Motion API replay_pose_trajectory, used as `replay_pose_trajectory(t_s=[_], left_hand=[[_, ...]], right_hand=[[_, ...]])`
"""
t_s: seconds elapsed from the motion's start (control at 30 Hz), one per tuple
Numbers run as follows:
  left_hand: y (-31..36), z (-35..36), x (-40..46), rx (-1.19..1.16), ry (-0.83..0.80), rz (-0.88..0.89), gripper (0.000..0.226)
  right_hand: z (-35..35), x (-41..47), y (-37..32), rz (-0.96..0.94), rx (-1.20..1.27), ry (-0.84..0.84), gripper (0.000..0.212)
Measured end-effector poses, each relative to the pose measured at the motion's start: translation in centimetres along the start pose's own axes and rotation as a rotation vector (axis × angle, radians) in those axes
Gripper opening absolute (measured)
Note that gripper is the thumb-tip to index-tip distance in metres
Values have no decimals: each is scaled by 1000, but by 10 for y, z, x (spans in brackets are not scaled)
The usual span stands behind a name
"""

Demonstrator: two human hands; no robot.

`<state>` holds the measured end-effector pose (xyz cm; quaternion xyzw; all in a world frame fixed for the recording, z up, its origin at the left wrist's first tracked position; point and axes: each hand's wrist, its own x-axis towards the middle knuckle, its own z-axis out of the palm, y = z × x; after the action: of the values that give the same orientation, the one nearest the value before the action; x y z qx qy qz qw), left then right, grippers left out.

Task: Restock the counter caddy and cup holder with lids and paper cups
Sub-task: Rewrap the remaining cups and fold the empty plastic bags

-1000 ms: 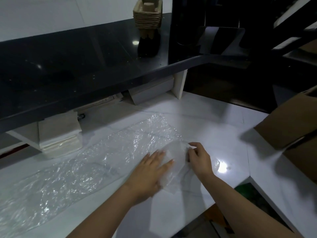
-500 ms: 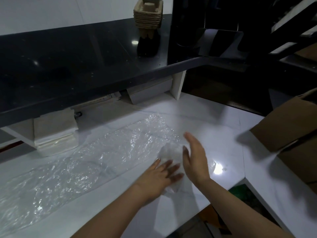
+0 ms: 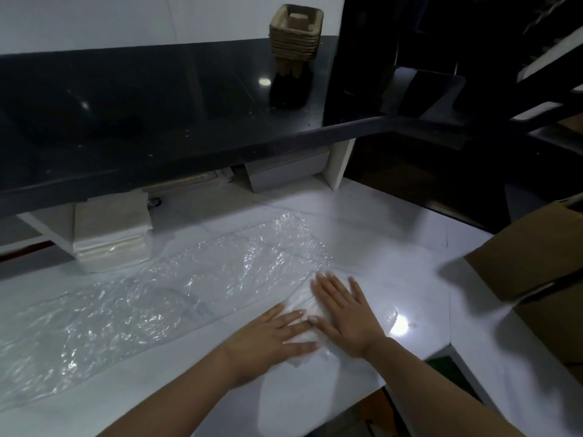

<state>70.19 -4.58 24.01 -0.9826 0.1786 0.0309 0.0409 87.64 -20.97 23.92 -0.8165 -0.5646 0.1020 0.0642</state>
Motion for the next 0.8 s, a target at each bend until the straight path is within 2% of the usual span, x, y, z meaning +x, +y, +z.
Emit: replay_pose_trajectory(t_s=[0.07, 0.13, 0.27, 0.33, 0.43, 0.47, 0.57, 0.7, 0.8], left_hand=[[-3, 0, -4, -3, 37, -3, 65], [-6, 2, -12, -16, 55, -40, 64], [-2, 3, -23, -250, 214, -293, 65], [-1, -2, -18, -334, 240, -427, 68], [3, -11, 11, -372, 251, -541, 55], [5, -16, 22, -394, 219, -599, 55], [16, -13, 54, -384, 39, -739, 77], [27, -1, 72, -335, -89, -709, 73], [28, -2, 87, -332, -62, -685, 73]], right_hand=[[0, 2, 2, -11, -23, 11, 73], [0, 2, 1, 0, -45, 7, 72], [8, -10, 4, 200, -19, 46, 74], [9, -16, 6, 247, -19, 71, 72], [5, -18, 8, 273, -17, 60, 69], [5, -18, 10, 282, -21, 52, 69], [3, -19, 16, 284, -63, 17, 72], [-9, -24, 41, 302, -84, -3, 79], [-17, -31, 63, 322, -88, -9, 83]])
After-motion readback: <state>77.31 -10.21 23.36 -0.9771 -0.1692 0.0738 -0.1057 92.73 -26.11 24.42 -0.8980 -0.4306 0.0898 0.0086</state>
